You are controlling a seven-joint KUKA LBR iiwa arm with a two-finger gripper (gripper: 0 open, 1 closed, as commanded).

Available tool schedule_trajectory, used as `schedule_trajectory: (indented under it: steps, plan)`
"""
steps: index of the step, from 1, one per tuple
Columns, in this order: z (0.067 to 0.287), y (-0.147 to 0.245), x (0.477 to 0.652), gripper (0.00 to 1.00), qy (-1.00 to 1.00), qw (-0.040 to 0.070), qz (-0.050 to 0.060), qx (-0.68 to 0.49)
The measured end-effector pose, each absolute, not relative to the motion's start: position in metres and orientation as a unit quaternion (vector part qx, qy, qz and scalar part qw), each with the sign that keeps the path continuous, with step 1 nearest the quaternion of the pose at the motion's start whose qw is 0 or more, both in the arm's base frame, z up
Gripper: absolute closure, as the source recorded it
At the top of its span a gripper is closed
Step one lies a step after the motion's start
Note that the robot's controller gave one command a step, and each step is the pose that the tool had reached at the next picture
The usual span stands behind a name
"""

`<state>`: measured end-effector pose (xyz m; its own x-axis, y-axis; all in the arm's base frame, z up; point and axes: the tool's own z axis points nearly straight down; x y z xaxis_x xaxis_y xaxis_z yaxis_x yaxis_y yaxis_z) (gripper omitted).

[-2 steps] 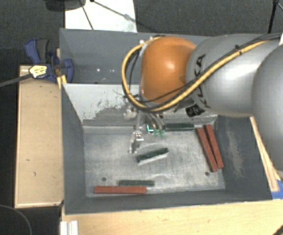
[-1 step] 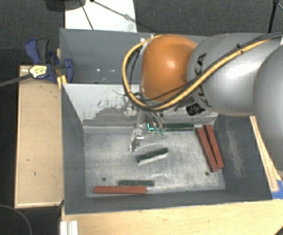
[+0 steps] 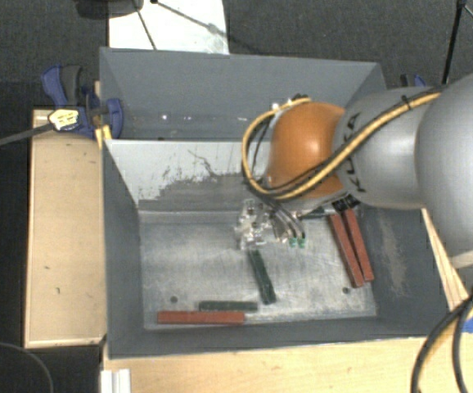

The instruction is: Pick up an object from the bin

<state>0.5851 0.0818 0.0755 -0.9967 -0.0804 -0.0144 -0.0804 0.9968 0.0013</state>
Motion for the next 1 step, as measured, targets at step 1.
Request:
schedule_trajectory:
  steps: [1]
  plan:
    - [0.0739,0.0822,0.5835,0.00,0.999,0.005,0.001,-0.039]
